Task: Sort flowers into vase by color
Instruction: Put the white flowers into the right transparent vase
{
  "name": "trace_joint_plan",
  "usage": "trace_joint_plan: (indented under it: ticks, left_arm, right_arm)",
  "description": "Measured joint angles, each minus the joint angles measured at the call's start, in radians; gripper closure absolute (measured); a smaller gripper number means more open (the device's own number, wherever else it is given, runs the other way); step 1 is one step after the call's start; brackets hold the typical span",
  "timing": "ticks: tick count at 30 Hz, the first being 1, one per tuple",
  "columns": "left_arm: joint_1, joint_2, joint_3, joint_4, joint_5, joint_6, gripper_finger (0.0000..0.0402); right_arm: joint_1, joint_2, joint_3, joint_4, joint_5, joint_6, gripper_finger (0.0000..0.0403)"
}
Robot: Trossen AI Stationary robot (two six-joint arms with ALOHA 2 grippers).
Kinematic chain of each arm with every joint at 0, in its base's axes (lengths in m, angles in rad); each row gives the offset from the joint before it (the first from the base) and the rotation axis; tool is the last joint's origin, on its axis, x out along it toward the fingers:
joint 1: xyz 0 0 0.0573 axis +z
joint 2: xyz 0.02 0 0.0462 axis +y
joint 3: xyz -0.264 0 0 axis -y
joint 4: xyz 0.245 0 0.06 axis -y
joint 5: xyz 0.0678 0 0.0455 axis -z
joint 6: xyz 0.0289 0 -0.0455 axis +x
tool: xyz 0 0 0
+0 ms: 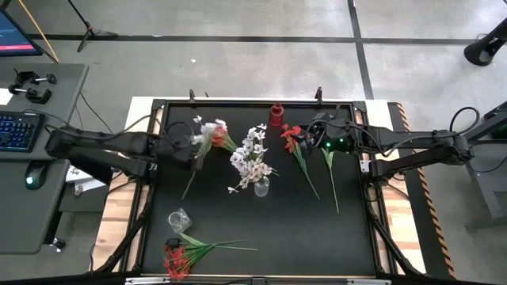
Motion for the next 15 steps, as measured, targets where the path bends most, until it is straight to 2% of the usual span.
trace_joint_plan:
  ticks: [4, 9, 15]
  left_arm:
    - [0.019, -0.071, 0.027, -0.011, 0.067, 0.046, 0.0401]
    - [0.071, -0.147, 0.065, -0.066, 0.036, 0.064, 0.0401]
    - [0.145, -0.196, 0.141, -0.052, 0.028, 0.122, 0.0401]
  right_arm:
    - [0.0, 0.0, 0.0, 0.007, 0.0, 0.026, 0.0142]
    - [0.0, 0.0, 0.0, 0.007, 0.0, 0.05, 0.0142]
    - [0.0, 0.0, 0.0, 0.007, 0.0, 0.098, 0.0142]
